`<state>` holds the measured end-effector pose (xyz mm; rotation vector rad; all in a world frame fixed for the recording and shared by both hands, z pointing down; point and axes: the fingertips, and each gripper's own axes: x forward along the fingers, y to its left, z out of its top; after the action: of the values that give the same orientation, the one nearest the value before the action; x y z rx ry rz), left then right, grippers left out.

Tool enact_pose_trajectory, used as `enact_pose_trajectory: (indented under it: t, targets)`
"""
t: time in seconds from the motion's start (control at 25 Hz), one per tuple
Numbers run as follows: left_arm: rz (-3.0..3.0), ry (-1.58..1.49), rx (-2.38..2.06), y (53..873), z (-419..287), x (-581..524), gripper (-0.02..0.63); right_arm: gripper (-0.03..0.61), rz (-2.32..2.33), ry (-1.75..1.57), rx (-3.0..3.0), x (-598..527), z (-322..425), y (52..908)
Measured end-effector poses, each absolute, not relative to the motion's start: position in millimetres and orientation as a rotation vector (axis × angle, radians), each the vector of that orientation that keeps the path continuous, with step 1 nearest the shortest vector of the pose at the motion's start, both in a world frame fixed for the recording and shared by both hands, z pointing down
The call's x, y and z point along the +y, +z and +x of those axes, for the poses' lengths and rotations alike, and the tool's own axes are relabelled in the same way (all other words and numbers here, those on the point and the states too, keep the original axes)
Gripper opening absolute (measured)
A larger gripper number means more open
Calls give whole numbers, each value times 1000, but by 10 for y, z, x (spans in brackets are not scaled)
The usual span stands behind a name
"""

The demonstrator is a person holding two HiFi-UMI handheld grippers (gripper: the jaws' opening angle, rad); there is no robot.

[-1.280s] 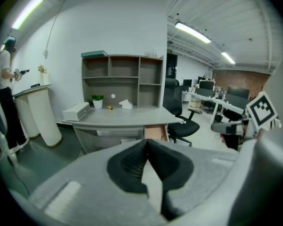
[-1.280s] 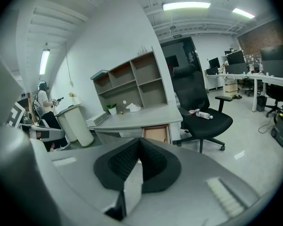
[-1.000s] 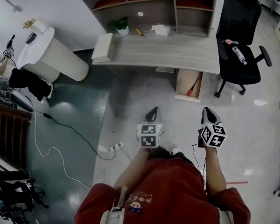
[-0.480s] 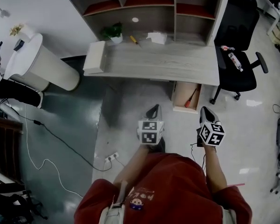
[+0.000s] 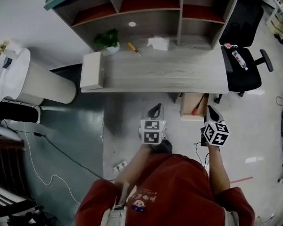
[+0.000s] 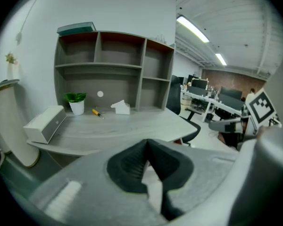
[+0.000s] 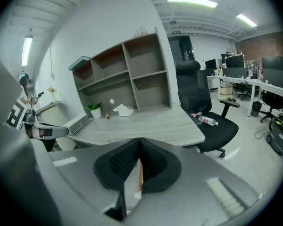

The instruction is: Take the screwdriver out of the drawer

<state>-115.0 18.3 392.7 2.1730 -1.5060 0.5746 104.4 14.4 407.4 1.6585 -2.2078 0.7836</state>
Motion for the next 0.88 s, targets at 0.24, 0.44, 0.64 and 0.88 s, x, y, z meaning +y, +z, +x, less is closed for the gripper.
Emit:
enact_pose_trajectory:
  t: [0.24, 0.44, 0.64, 0.88]
  targets:
    - [2210, 584, -1436, 4041, -1275, -198, -2, 0, 1718, 821, -2134, -71, 925, 4209]
    - [2238, 589, -1376, 4124, -1265, -415, -2, 0, 1754, 837, -2080, -189, 913, 4298]
    - [2289, 604, -1306, 4193, -1207, -567, -2, 0, 1813, 844, -2042, -239, 923, 4363]
    - [2308, 641, -1259, 4366, -1072, -621, -2, 0, 1845, 879, -2018, -184, 986, 4532]
